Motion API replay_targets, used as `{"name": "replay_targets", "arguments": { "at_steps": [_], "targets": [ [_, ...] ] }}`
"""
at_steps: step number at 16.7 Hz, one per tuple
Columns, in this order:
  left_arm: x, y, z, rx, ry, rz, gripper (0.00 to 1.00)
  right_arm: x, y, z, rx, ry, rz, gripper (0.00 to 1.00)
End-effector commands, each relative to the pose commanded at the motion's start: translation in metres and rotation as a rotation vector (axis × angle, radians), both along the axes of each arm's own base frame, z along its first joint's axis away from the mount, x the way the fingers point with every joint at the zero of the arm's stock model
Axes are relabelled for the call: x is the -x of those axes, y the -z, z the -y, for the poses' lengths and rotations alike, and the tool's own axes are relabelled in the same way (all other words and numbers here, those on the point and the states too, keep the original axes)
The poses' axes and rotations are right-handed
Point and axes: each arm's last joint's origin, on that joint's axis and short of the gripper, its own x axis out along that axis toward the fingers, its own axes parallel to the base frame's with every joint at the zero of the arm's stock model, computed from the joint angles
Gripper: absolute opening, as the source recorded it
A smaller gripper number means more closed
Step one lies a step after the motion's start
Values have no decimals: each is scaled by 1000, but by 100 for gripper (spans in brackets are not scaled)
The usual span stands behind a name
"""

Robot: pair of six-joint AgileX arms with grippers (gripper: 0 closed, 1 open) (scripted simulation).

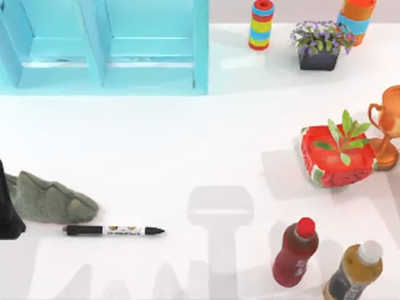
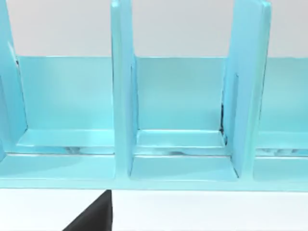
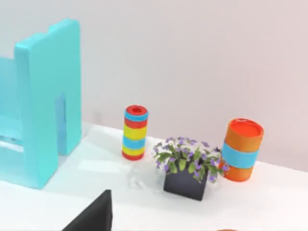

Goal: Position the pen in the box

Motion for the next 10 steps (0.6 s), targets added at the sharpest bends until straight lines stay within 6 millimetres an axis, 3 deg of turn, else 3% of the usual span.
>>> {"name": "replay_targets", "arguments": {
  "at_steps": [5,8,10],
  "targets": [
    [0,0,0,0,0,0,100,-53,-79,-54,143,-223,-136,100],
    [0,0,0,0,0,0,100,-95,-101,-106,255,-378,-238,100],
    [0,0,0,0,0,0,100,-121,-101,-147,336,-486,-314,100]
  ]
}}
